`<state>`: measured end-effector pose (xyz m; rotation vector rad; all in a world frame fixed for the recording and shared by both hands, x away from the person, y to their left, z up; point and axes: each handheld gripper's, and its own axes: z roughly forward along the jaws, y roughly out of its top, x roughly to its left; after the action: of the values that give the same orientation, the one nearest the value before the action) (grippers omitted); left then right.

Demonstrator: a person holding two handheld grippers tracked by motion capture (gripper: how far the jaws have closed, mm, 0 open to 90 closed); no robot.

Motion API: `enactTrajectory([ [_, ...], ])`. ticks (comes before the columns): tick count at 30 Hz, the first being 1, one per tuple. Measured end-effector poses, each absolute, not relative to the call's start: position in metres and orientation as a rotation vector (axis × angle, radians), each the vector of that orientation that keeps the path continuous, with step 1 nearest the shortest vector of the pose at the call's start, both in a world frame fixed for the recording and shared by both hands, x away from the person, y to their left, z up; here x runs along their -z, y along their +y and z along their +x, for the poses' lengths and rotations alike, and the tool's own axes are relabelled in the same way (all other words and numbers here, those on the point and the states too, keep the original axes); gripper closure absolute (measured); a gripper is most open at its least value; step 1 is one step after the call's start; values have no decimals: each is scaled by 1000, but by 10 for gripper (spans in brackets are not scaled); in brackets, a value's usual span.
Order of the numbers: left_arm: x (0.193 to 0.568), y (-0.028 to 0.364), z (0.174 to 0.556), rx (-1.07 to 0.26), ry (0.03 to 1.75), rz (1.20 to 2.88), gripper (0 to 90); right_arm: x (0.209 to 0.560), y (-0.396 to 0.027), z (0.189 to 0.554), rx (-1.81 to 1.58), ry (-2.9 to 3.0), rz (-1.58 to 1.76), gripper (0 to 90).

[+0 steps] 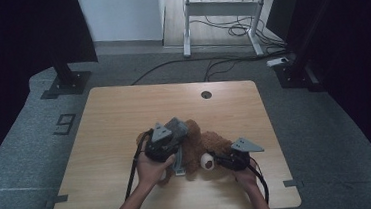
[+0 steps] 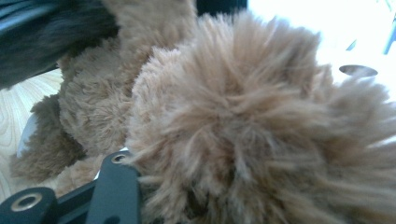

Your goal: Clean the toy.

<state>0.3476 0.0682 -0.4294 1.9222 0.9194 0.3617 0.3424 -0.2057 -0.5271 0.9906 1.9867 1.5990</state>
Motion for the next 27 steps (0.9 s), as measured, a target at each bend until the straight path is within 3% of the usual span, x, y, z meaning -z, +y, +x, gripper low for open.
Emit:
enactTrajectory([
  [3, 433, 45, 363, -256, 929, 1950, 773, 528, -204, 339, -1584, 1979, 970, 479],
  [9, 444, 17, 366, -276, 916, 2015, 772, 529, -205, 337, -1563, 1990, 961, 479],
  [16, 453, 63, 373, -288, 1011, 1977, 775, 531, -205, 334, -1572, 1983, 936, 480],
  [21, 452, 99, 372, -371, 1076, 1951, 775, 532, -206, 332, -1571, 1983, 928, 480],
  [27, 477, 154, 374, -372, 1232, 1915, 778, 533, -206, 332, -1583, 1980, 929, 478],
])
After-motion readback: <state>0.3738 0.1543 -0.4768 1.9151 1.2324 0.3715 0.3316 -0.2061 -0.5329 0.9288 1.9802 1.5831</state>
